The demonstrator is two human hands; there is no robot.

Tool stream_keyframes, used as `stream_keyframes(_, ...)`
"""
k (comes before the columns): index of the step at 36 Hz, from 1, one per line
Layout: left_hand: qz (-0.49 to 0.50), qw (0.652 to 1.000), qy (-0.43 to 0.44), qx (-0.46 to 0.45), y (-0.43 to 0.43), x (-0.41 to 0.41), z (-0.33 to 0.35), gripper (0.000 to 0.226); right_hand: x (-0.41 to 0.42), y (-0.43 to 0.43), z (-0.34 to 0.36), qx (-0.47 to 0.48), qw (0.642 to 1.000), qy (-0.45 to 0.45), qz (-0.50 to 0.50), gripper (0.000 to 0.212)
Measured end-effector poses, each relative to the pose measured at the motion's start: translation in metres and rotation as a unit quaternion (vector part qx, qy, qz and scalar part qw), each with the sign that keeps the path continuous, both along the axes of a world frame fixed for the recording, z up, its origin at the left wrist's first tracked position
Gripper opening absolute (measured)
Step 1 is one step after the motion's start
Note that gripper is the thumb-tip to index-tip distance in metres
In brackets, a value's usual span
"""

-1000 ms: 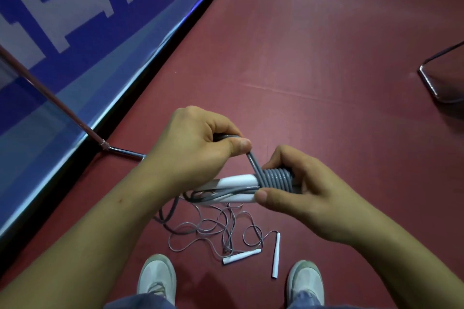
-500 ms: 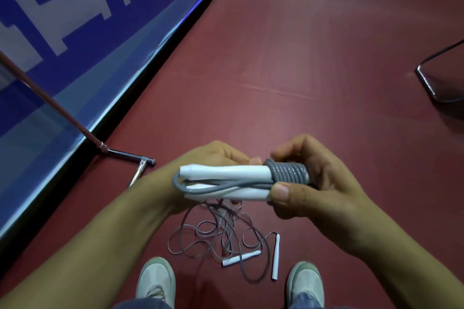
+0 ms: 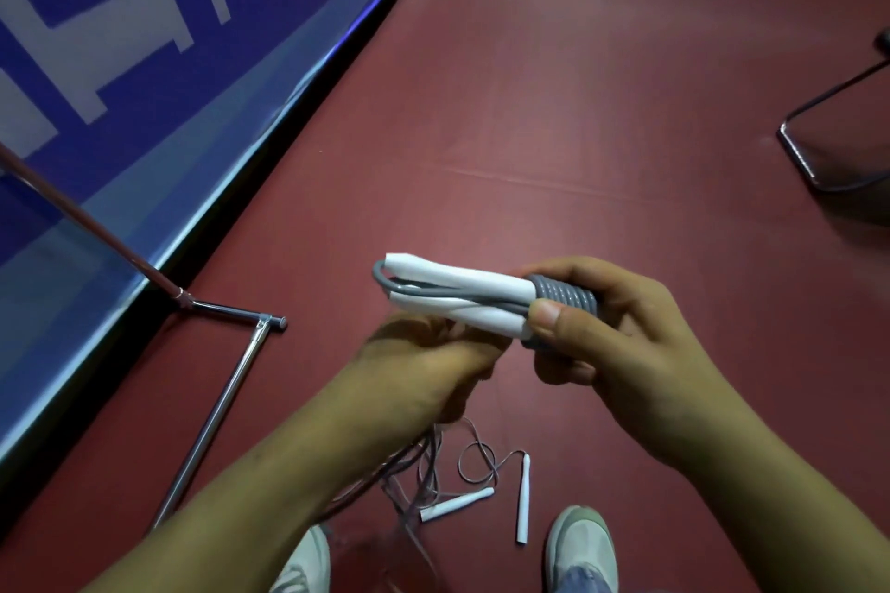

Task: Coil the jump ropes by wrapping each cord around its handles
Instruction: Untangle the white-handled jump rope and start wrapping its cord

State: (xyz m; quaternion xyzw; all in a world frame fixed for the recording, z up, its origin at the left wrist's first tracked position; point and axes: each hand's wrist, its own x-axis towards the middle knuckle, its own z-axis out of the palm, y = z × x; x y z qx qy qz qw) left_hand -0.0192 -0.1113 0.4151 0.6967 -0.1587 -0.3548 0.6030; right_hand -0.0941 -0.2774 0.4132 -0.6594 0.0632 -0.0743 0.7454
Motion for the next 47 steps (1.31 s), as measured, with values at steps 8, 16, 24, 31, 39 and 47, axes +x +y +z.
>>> stream_keyframes(8, 0.034, 0.976, -0.210, 0.039, -0.001, 0.001, 0.000, 0.049, -0.001, 0.002, -0.004, -0.020, 1.000, -0.013, -0.007, 0.016)
stream_keyframes(16, 0.016, 0.999, -0.031, -0.030, -0.004, 0.000, -0.013, 0.020, 0.006, 0.003, -0.010, -0.020, 0.998, -0.001, -0.063, 0.027)
stream_keyframes(24, -0.028, 0.999, 0.018, 0.013, 0.004, -0.008, -0.007, 0.031, 0.009, -0.004, -0.019, -0.188, 0.972, 0.025, -0.138, 0.022)
stream_keyframes(31, -0.040, 0.993, 0.108, 0.013, 0.013, 0.001, 0.006, 0.030, 0.009, -0.002, -0.020, -0.440, 0.894, 0.011, -0.083, 0.040)
stream_keyframes(39, -0.074, 0.983, 0.143, 0.089, 0.016, 0.016, 0.012, 0.025, 0.011, 0.006, -0.023, -0.534, 0.844, -0.036, -0.032, 0.040)
stream_keyframes(47, -0.076, 0.958, 0.256, 0.106, 0.004, 0.015, 0.018, 0.037, 0.007, 0.016, -0.026, -0.554, 0.832, -0.023, -0.025, 0.030)
